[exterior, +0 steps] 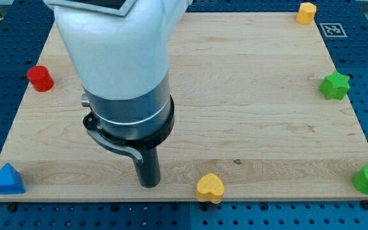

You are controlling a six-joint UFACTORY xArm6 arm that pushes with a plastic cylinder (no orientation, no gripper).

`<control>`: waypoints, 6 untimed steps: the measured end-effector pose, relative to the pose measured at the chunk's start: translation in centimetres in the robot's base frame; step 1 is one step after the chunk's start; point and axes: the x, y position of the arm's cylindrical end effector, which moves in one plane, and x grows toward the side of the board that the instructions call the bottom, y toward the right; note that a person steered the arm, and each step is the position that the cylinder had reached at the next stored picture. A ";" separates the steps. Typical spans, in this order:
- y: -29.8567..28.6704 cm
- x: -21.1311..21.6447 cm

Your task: Move the arm towards left of the yellow heart

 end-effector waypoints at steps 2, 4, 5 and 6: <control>0.9 1.7; 1.0 1.8; 1.3 1.2; 1.5 1.9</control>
